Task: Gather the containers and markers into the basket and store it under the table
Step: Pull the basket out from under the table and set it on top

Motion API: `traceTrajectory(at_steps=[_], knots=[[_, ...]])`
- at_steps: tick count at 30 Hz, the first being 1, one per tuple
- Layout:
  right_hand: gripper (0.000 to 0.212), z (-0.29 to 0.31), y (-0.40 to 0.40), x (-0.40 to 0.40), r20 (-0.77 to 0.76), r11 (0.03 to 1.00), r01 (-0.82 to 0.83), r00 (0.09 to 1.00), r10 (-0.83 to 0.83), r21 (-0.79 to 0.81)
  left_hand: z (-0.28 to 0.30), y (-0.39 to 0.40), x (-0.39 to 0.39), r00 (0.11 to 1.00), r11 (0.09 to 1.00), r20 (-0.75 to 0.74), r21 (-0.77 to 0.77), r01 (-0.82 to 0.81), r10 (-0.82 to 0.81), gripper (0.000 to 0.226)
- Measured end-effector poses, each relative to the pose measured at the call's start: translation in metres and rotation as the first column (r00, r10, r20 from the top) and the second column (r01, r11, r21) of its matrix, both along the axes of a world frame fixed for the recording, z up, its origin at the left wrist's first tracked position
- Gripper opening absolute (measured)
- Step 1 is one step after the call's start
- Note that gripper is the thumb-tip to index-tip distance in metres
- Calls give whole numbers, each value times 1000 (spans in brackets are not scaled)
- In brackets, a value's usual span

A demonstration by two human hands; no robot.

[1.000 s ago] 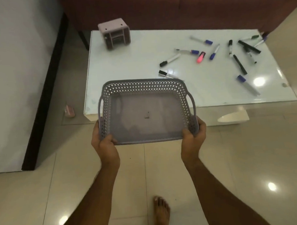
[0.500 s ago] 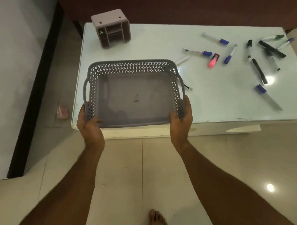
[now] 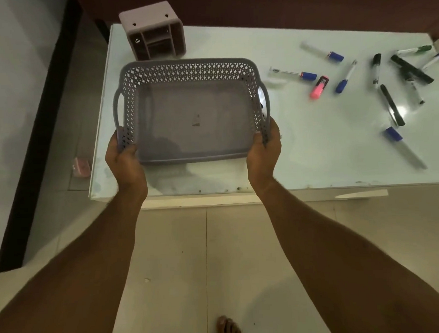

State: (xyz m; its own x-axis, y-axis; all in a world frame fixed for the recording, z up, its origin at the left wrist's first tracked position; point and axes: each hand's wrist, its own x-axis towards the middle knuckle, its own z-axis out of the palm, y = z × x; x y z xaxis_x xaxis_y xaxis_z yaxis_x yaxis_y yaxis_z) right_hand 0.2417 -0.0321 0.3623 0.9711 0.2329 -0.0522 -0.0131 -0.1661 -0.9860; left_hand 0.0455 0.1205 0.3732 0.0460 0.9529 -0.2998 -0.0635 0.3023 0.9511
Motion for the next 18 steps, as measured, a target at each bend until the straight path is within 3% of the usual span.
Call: traceTrajectory(at_steps=[12, 18], knots=[[33, 3, 5, -4, 7, 996, 28, 1000, -28, -83, 3, 1, -1, 997, 999, 70, -29, 36, -34, 51], [35, 12, 7, -11, 3, 984, 53, 999, -53, -168, 11, 12, -8, 987, 988, 77, -44, 145, -141, 49]])
